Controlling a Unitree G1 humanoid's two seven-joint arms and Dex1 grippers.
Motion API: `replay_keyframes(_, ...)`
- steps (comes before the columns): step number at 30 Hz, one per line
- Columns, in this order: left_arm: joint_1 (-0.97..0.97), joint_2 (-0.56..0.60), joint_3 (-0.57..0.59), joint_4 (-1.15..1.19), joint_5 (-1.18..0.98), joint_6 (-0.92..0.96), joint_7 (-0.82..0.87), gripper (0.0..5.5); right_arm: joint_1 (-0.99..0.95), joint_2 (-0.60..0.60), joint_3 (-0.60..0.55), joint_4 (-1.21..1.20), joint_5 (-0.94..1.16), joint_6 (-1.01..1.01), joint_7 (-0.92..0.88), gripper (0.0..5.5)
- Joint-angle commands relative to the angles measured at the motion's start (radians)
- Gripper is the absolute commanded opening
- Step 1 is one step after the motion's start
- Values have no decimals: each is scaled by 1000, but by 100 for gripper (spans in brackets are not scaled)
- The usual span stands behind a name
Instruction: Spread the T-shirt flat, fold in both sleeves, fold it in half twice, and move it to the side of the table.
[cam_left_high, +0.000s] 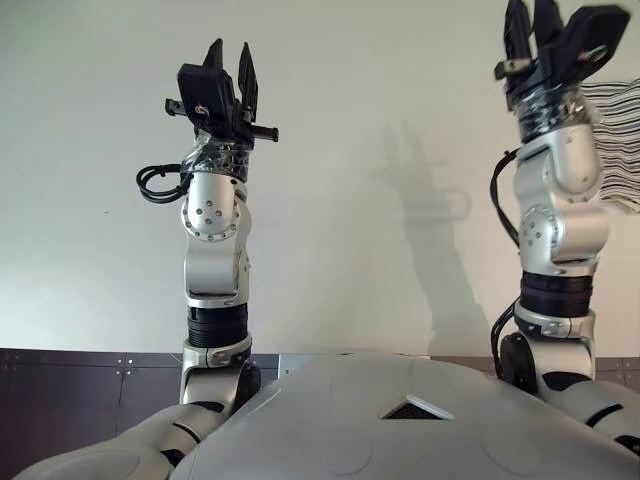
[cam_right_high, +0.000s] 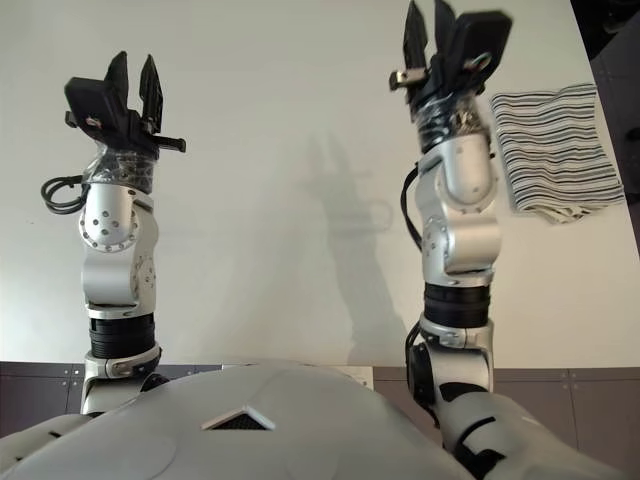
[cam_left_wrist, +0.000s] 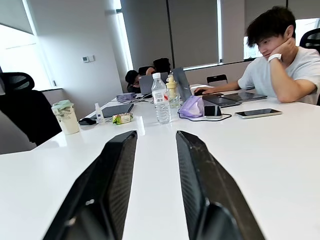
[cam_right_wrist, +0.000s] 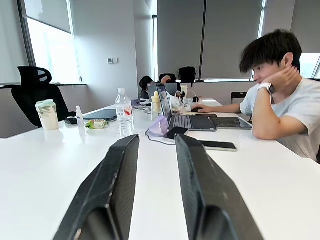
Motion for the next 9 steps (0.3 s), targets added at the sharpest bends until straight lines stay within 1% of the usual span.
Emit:
replay_keyframes(1,12,-27,-16,105,29,-59,39,144,61,47,49,79,-85,-88,-21,132)
replay_keyframes(4,17,-37,-17,206,51,-137,69,144,81,65,45,183,-135,-167,-36,132)
replay_keyframes(9,-2,-46,-7,310,55,-218,91,144,51,79,-2,305,-156,-244,-60,132)
